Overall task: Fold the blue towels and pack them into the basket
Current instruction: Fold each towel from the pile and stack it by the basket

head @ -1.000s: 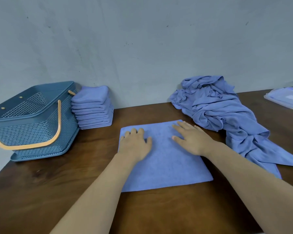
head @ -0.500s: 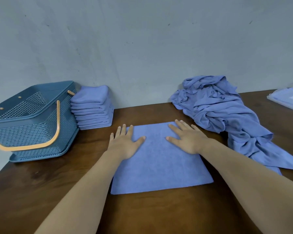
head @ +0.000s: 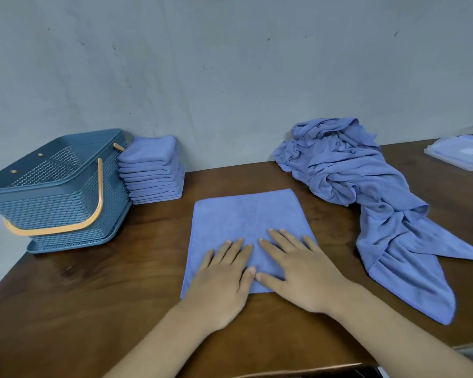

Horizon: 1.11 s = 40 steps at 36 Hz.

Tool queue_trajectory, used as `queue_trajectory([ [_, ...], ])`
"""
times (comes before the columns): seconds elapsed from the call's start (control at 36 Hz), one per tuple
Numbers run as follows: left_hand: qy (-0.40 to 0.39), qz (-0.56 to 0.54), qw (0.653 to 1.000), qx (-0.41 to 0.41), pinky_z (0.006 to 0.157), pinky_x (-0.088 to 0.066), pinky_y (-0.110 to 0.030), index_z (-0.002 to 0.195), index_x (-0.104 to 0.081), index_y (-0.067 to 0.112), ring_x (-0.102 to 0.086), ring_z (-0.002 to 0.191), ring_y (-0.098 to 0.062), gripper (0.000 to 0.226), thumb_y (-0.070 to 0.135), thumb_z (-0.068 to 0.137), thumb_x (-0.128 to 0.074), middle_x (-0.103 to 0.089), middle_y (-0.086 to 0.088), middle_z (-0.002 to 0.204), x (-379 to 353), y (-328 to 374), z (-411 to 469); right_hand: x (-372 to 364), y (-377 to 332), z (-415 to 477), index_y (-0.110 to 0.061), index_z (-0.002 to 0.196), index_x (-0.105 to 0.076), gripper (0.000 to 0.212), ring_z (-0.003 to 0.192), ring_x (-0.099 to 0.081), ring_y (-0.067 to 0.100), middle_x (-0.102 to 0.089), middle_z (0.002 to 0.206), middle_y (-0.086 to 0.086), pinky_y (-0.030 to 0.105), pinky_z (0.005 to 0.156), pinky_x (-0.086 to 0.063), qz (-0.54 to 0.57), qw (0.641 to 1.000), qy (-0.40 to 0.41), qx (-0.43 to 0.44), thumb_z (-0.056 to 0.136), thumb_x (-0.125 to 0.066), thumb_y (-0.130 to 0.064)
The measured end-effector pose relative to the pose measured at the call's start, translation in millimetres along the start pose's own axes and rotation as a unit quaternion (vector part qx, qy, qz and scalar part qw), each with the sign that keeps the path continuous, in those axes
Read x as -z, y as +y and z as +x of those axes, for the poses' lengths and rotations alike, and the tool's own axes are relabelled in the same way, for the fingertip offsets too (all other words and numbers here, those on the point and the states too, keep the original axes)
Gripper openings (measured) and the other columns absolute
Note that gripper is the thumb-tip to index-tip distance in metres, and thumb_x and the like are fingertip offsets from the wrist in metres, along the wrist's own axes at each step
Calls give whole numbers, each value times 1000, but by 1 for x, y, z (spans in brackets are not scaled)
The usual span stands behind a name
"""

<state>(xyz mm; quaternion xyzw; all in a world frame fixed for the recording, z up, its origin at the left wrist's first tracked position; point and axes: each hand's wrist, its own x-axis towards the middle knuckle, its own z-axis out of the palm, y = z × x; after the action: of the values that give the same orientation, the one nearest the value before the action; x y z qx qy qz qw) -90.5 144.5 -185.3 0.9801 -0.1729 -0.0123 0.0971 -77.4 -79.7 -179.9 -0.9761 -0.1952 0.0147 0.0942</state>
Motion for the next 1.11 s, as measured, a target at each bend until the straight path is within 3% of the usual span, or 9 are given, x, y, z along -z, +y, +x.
queue_trajectory([
  [0.17, -9, 15, 1000, 11, 132, 11, -39, 160, 16, 62, 33, 153, 4, 68, 83, 100, -9, 29, 32, 167, 8, -26, -44, -1, 21, -30, -60, 160, 12, 92, 155, 30, 0, 27, 169, -26, 42, 131, 6, 18, 999, 9, -29, 81, -7, -103],
  [0.31, -6, -1, 999, 36, 130, 12, -34, 156, 19, 65, 36, 150, 7, 61, 76, 101, -5, 31, 30, 167, 13, -37, -60, -4, 30, -42, -62, 159, 12, 82, 151, 33, -6, 27, 167, -30, 42, 132, 4, 23, 999, 34, -30, 87, -3, -97],
  [0.42, 57, 1, 998, 18, 133, 6, -40, 166, -13, 53, 18, 159, 3, 63, 72, 106, -16, 7, 27, 174, 11, -33, -60, -4, 26, -46, -57, 163, -7, 70, 157, 20, -2, 9, 173, -27, 48, 132, 0, 9, 995, 95, 7, 99, -10, -84],
  [0.5, 106, -21, 989, -100, 130, -18, -35, 151, -48, 43, -18, 158, -2, 45, 59, 111, -38, -32, 23, 166, 13, -26, -54, -3, 26, -49, -57, 155, -39, 52, 161, -3, 2, -18, 170, -29, 43, 131, -13, 11, 988, 124, 90, 105, -32, -72],
  [0.56, 109, -17, 979, -172, 120, -31, -29, 140, -60, 37, -40, 146, -4, 35, 51, 110, -48, -49, 21, 151, 12, -15, -48, -4, 27, -50, -55, 141, -58, 40, 157, -18, 0, -34, 162, -33, 38, 125, -27, 24, 981, 131, 143, 106, -44, -67],
  [0.64, 112, 4, 972, -208, 102, -47, -31, 128, -67, 33, -57, 119, -8, 31, 51, 109, -51, -60, 18, 126, 12, 3, -38, -7, 27, -50, -54, 132, -67, 33, 149, -33, -3, -48, 150, -34, 32, 117, -35, 34, 973, 150, 174, 105, -50, -64],
  [0.75, 138, 24, 966, -219, 80, -56, -34, 109, -72, 27, -62, 95, -13, 28, 49, 107, -56, -65, 12, 102, 17, 16, -27, -11, 28, -50, -56, 131, -67, 32, 137, -43, -6, -53, 144, -34, 26, 111, -38, 39, 972, 159, 167, 105, -49, -65],
  [0.94, 129, 40, 967, -216, 76, -57, -34, 105, -74, 28, -62, 91, -13, 23, 39, 110, -54, -66, 12, 99, 20, 16, -24, -9, 27, -49, -55, 129, -69, 31, 133, -46, -9, -55, 140, -36, 25, 109, -40, 63, 973, 152, 159, 102, -54, -64],
  [1.11, 94, -61, 983, -143, 96, -46, -33, 108, -63, 30, -52, 101, -7, 19, 39, 113, -46, -58, 16, 107, 17, 16, -20, -7, 24, -46, -46, 127, -68, 36, 120, -54, -8, -62, 127, -32, 24, 104, -42, 66, 972, 188, 126, 94, -64, -61],
])
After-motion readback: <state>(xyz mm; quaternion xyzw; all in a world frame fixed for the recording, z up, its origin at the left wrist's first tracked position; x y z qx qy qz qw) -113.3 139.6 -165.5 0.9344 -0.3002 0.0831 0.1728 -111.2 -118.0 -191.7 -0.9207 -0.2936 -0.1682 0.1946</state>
